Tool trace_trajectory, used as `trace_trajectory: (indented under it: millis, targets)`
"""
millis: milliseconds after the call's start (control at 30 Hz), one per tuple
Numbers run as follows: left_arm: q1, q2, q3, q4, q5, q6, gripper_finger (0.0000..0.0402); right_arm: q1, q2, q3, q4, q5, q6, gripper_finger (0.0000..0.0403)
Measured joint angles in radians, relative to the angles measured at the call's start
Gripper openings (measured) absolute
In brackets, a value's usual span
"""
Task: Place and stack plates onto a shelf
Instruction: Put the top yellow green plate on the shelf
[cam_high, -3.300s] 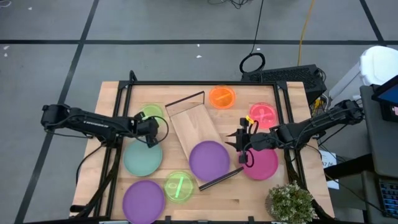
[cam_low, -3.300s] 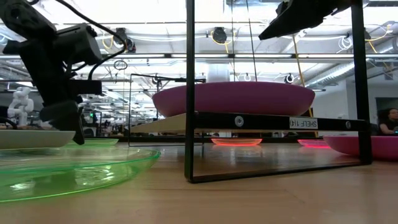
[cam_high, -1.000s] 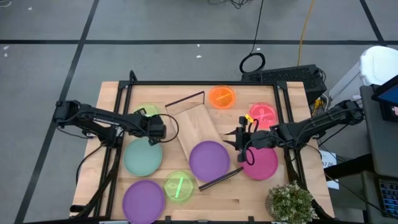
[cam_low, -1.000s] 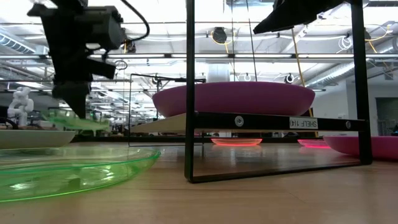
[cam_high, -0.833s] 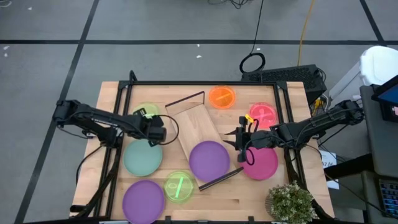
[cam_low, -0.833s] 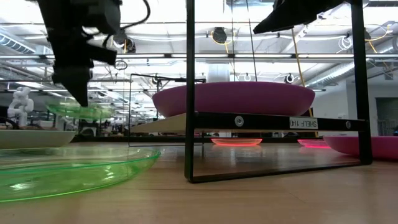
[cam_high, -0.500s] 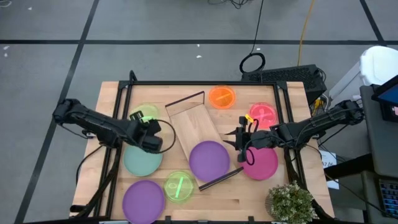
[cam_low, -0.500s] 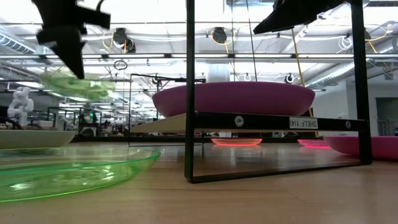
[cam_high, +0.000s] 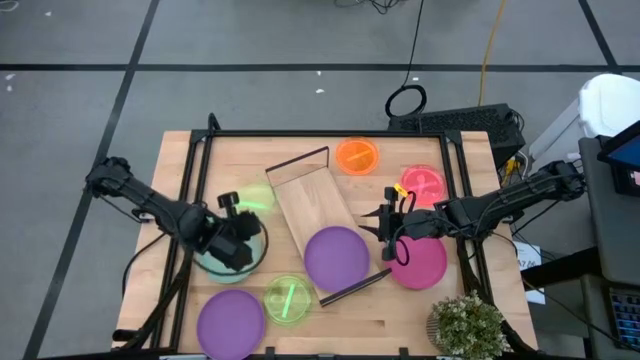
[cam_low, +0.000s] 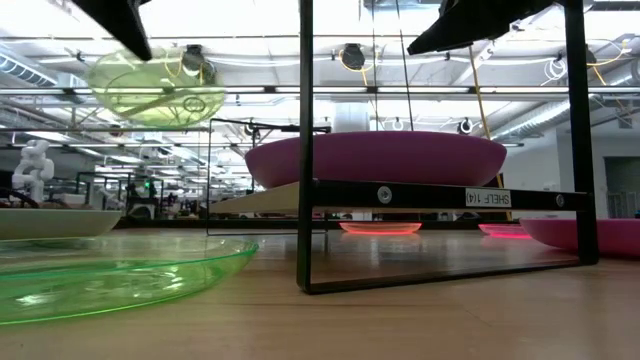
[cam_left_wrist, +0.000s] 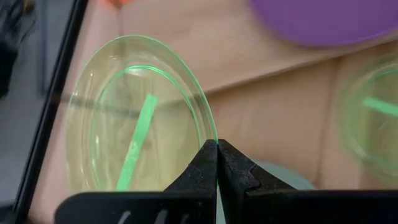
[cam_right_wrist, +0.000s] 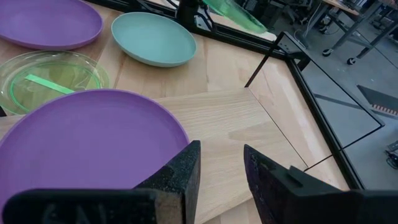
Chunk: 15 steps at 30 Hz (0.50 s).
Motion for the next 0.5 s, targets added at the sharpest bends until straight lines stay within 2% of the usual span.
trace_trajectory:
  millis: [300, 500]
  targets:
    - [-0.019, 0.038, 0.000, 0.265, 0.000, 0.359, 0.0000, 0.000, 0.000, 0.000, 0.001, 0.000, -0.001, 0.0105]
    - [0.013, 0.092, 0.000, 0.327, 0.002, 0.583, 0.0000, 0.000, 0.000, 0.000, 0.002, 0.000, -0.001, 0.0105]
